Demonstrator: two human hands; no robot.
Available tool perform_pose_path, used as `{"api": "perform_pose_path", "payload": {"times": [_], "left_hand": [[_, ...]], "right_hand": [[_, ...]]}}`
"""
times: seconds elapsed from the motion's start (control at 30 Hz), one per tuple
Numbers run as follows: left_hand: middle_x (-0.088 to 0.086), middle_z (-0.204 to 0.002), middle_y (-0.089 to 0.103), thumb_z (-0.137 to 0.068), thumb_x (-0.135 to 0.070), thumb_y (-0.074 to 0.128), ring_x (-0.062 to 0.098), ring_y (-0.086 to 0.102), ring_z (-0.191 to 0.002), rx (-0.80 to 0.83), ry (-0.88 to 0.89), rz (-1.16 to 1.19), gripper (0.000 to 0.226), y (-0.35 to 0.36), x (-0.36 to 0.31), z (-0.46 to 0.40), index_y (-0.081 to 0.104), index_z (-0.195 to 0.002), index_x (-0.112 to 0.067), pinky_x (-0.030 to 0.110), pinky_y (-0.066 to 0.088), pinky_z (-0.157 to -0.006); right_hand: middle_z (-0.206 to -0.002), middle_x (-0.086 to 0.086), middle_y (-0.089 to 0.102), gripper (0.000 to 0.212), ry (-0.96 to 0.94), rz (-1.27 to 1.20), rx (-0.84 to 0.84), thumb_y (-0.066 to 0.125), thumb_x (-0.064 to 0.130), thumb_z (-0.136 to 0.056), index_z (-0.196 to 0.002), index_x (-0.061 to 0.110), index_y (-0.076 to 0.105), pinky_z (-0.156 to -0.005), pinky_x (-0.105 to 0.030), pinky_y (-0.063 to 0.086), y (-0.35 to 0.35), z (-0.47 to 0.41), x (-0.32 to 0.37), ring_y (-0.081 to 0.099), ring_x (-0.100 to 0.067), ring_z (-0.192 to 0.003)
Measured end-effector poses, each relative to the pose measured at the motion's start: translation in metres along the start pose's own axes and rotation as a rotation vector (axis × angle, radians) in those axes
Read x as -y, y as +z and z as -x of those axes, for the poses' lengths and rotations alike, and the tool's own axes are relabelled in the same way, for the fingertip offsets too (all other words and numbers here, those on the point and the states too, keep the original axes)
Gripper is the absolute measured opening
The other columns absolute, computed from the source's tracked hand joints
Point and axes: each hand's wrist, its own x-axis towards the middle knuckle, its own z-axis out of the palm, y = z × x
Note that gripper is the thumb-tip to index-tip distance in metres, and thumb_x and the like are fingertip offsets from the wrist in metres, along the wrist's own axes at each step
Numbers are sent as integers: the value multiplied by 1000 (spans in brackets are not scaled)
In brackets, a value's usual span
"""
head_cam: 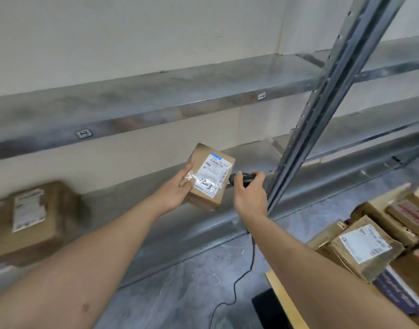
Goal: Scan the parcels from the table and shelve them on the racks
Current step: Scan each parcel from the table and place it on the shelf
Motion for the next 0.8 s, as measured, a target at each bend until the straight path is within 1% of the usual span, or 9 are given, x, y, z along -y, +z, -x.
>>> {"api": "perform_pose_path", "payload": {"times": [0.1, 0.17, 0.2, 0.27, 0.33, 0.37, 0.5, 0.67, 0.8], "left_hand": [[-19, -141, 50, -110, -36, 50, 5, 54, -123, -109, -83, 47, 61, -8, 10, 11, 21, -159, -58, -6, 38, -70], [-22, -140, 50, -110, -35, 50, 3, 52, -123, -174, -121, 77, 61, -15, 21, 20, 21, -161, -55, -6, 38, -75], [-24, -140, 49, -111, -35, 49, 3, 51, -126, -197, -133, 84, 61, -19, 26, 26, 20, -160, -56, -1, 39, -87], [-27, -147, 46, -109, -40, 49, 6, 50, -134, -245, -162, 75, 62, -29, 39, 37, 18, -155, -67, 22, 37, -114], [-22, -156, 44, -107, -45, 49, 12, 48, -142, -271, -197, 51, 62, -41, 55, 48, 14, -148, -77, 40, 33, -123], [-20, -160, 42, -107, -46, 48, 15, 45, -146, -284, -217, 36, 62, -47, 61, 53, 13, -147, -77, 42, 31, -125], [-11, -158, 46, -110, -44, 47, 20, 46, -146, -357, -291, 29, 62, -73, 85, 71, 12, -155, -67, 33, 34, -119], [-5, -161, 46, -111, -44, 44, 24, 44, -148, -387, -343, 58, 61, -102, 120, 80, 10, -158, -62, 39, 31, -122], [3, -151, 58, -110, -50, 41, 26, 60, -126, -389, -401, 37, 60, -127, 155, 75, 3, -150, -74, 36, 41, -106]], "right_hand": [[-101, 0, 58, 40, -55, 19, 100, 43, 55, -107, -126, 20, 38, -82, -39, 42, 21, -7, 8, 56, -30, -94], [-99, 0, 58, 35, -93, 18, 167, 44, 54, -108, -120, 22, 35, -81, -38, 39, 36, -9, 14, 54, -29, -91], [-99, 0, 58, 33, -110, 22, 197, 44, 54, -107, -117, 24, 34, -81, -38, 40, 44, -7, 17, 54, -29, -90], [-98, 0, 60, 33, -147, 34, 241, 45, 54, -107, -116, 24, 35, -81, -39, 43, 61, -4, 25, 56, -30, -90], [-100, -1, 63, 36, -185, 48, 286, 45, 55, -106, -121, 22, 37, -83, -42, 47, 79, 2, 31, 60, -31, -91], [-101, -1, 63, 38, -197, 56, 308, 45, 55, -106, -123, 22, 37, -84, -43, 48, 89, 5, 35, 60, -31, -92], [-100, 0, 61, 36, -229, 82, 378, 45, 54, -107, -121, 22, 37, -81, -41, 44, 128, 19, 53, 56, -30, -89], [-100, 1, 59, 40, -232, 107, 424, 45, 52, -108, -130, 19, 39, -79, -37, 40, 176, 34, 69, 55, -27, -89], [-104, 2, 60, 44, -213, 146, 432, 45, 51, -108, -137, 18, 38, -82, -39, 44, 221, 44, 79, 56, -27, -91]]}}
